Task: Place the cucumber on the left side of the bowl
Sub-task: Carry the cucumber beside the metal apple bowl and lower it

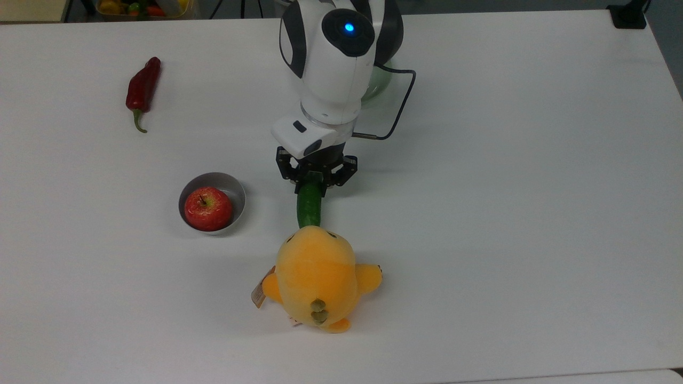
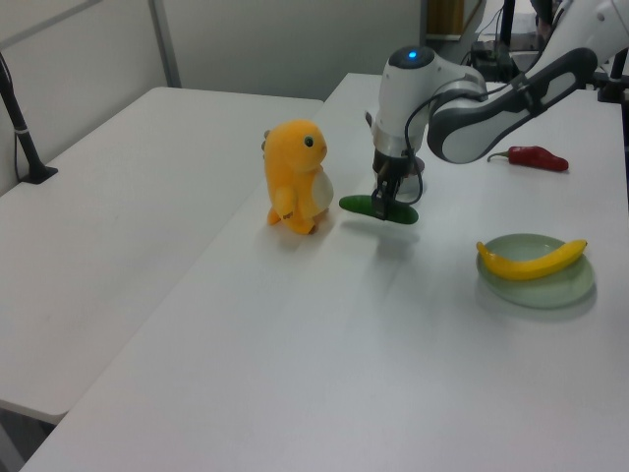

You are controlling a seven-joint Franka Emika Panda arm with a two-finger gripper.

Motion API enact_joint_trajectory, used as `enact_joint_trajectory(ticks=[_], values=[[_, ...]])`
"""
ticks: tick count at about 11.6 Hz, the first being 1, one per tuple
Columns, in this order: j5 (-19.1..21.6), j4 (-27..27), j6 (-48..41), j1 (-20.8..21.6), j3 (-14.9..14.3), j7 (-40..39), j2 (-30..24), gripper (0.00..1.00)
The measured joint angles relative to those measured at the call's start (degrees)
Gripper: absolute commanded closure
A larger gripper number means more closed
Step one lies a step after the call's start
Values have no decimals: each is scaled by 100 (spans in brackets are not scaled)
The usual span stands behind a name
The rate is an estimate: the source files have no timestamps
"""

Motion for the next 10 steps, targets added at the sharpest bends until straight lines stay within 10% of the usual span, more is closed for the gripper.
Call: enact_joint_trajectory(ticks=[6,7,8,10], values=[[-6,-99,-1,-345,-74,-470,-54,79],[-6,-122,-1,-347,-74,-485,-53,66],[-6,-140,-1,-347,-74,-493,-53,5],[-6,-153,-1,-350,-74,-494,-52,0]])
